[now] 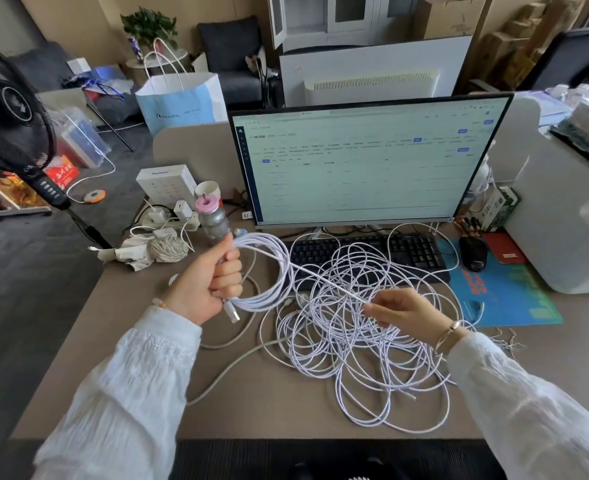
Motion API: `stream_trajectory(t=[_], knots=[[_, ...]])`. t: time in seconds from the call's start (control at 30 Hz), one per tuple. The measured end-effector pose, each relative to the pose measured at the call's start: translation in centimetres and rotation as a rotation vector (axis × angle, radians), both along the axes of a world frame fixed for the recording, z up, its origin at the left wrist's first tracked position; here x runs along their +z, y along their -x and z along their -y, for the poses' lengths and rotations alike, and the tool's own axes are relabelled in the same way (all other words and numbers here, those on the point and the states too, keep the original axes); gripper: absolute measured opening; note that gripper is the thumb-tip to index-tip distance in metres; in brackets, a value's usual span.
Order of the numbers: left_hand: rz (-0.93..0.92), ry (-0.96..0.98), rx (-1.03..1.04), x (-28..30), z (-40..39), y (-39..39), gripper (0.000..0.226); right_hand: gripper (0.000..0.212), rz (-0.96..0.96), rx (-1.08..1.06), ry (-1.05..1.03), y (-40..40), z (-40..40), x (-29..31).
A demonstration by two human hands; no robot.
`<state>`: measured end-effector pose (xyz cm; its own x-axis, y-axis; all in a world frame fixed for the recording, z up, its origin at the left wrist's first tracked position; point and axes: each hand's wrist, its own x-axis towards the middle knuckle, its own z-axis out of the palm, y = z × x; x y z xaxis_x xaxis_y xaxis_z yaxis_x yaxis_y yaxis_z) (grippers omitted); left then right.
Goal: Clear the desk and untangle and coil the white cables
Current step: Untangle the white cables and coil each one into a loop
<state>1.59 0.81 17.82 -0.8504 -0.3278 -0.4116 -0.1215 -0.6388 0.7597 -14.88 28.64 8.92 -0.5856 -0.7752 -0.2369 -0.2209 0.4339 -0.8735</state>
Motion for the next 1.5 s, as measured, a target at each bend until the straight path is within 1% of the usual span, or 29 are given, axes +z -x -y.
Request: stream_trajectory(t=[0.07,0.1,0.17,0.2,0.3,0.37,0.43,0.53,0.63,0.7,0.83,0.93,1.0,1.1,1.17,1.27,1.37,1.4,1.43,1.47,1.5], knots=[[-0.042,-0.025,0.09,0.2,1.2,-0.4,0.04,0.032,-0.1,0.014,-0.071,0.9,-0.8,-0.5],[-0.056,-0.025,0.143,0.3,1.9,-0.6,0.041,0.026,-0.14,0.006,-0.105,1.3,-1.2,-0.7],[-0.05,0.005,0.205,0.4,3.0,-0.8,0.042,0.017,-0.142,-0.044,-0.11,1.8,-1.9,-0.6],[-0.037,0.025,0.21,0.3,3.2,-0.8,0.042,0.018,-0.126,-0.066,-0.095,1.8,-2.0,-0.3],[0.007,0.073,0.179,-0.5,2.3,-0.6,0.04,0.03,-0.042,-0.116,-0.013,0.8,-1.2,1.4],[0.03,0.087,0.132,-1.2,1.2,-0.1,0.038,0.025,-0.007,-0.132,0.097,-0.4,0.0,3.1],[0.046,0.096,0.08,-1.9,0.1,0.5,0.037,0.019,-0.049,-0.106,0.21,-1.6,1.3,5.1],[0.059,0.148,0.013,-2.4,-1.4,1.2,0.036,0.019,-0.2,-0.047,0.334,-3.3,3.1,7.7],[0.071,0.166,-0.055,-2.5,-3.2,1.7,0.037,0.022,-0.505,-0.034,0.405,-4.9,4.6,8.6],[0.08,0.139,-0.087,-2.4,-4.2,2.0,0.037,0.03,-0.651,0.014,0.409,-6.0,5.3,8.6],[0.041,-0.009,-0.156,-1.8,-5.2,2.3,0.04,0.03,-0.782,0.123,0.352,-7.4,5.7,7.8],[0.008,-0.069,-0.264,-0.9,-5.1,2.1,0.047,0.027,-0.842,0.172,0.296,-7.2,5.2,7.7],[0.016,-0.073,-0.365,-0.5,-4.9,1.8,0.049,0.023,-0.903,0.155,0.286,-6.6,4.7,7.9],[0.039,0.039,-0.542,-0.5,-4.9,1.2,0.045,0.014,-0.965,0.046,0.301,-5.8,4.2,8.5],[0.068,0.11,-0.608,-0.5,-5.3,1.0,0.04,0.01,-0.967,-0.027,0.312,-5.6,4.1,8.8],[0.078,0.125,-0.669,-0.4,-6.2,1.0,0.029,0.007,-0.945,-0.077,0.334,-5.9,4.4,8.7],[0.044,0.195,-0.753,-0.8,-7.1,1.2,0.032,0.005,-0.909,-0.058,0.353,-6.6,4.9,8.1],[0.041,0.231,-0.759,-0.9,-7.2,1.2,0.035,0.007,-0.885,-0.058,0.35,-6.8,5.0,7.9],[0.046,0.257,-0.742,-1.0,-7.3,1.1,0.036,0.011,-0.829,-0.081,0.352,-6.7,4.9,7.7],[0.054,0.285,-0.699,-1.0,-7.4,1.0,0.036,0.012,-0.708,-0.115,0.366,-6.5,4.7,7.7],[0.062,0.34,-0.642,-1.0,-7.4,0.9,0.033,0.011,-0.497,-0.154,0.39,-6.2,4.4,7.8]])
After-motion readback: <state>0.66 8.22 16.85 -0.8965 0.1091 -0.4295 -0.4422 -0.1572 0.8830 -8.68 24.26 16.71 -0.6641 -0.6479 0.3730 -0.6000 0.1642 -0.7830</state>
